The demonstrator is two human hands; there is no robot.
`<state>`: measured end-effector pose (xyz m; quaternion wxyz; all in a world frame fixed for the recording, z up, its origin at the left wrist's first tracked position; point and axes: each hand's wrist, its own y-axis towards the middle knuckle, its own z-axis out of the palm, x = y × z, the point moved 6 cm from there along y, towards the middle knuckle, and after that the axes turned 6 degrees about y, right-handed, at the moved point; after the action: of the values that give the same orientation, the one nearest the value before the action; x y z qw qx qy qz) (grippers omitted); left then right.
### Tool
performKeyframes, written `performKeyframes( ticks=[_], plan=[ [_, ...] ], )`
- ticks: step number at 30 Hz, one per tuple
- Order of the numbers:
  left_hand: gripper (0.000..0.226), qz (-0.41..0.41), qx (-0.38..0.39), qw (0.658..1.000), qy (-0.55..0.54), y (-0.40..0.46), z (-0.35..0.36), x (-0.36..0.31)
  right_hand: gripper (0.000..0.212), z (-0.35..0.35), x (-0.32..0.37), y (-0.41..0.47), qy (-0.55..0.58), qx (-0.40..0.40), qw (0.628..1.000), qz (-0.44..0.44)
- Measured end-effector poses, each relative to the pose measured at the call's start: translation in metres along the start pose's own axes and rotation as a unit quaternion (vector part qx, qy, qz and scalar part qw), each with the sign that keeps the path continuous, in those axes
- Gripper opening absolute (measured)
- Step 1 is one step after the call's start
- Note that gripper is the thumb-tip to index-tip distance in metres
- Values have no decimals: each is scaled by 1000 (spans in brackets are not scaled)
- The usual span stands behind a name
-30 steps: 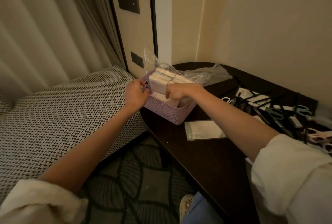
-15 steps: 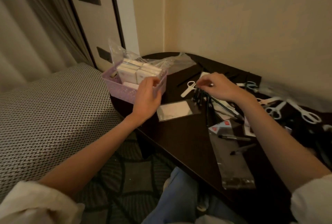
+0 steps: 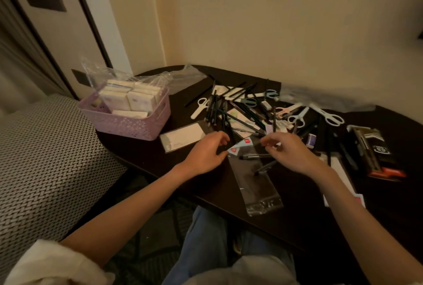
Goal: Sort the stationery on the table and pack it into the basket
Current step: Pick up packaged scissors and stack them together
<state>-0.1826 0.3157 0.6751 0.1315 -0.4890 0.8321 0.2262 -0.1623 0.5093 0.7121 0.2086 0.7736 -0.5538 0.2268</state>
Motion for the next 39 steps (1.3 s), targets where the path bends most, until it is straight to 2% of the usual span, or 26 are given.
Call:
performKeyframes(
  ticks=[5, 10, 12, 18, 23, 26, 30, 34, 37, 39],
  plan=[
    [30, -78, 12, 997, 12, -6, 22, 4, 20, 29, -11, -26, -1, 17, 1000, -14],
    [59, -198, 5, 976, 88, -11, 36, 4, 30, 44, -26, -36, -10, 20, 1000, -2],
    [64, -238, 7, 966, 100, -10, 38, 2, 35, 45, -29, -39, -8, 19, 1000, 1],
    [48, -321, 21, 946, 49, -5, 43, 2, 39, 49, -33, -39, -15, 5, 1000, 0],
    [14, -307, -32, 950, -34, -2, 45, 4, 24, 50, -35, -36, -17, -38, 999, -12],
    [22, -277, -81, 947, -142, 2, 36, 1, 18, 47, -37, -31, -9, -62, 998, -23],
    [10, -225, -139, 941, -212, 8, 8, -6, 19, 45, -37, -23, -9, -81, 996, -20],
    [5, -175, -205, 945, -185, 16, -22, -5, 20, 45, -37, -17, -12, -86, 996, -8],
    [6, -160, -283, 927, -185, 16, -44, -1, 22, 47, -37, -12, -21, -93, 995, 5],
    [7, -170, -306, 915, -198, 14, -51, 4, 20, 48, -36, -8, -17, -108, 994, 15]
  ],
)
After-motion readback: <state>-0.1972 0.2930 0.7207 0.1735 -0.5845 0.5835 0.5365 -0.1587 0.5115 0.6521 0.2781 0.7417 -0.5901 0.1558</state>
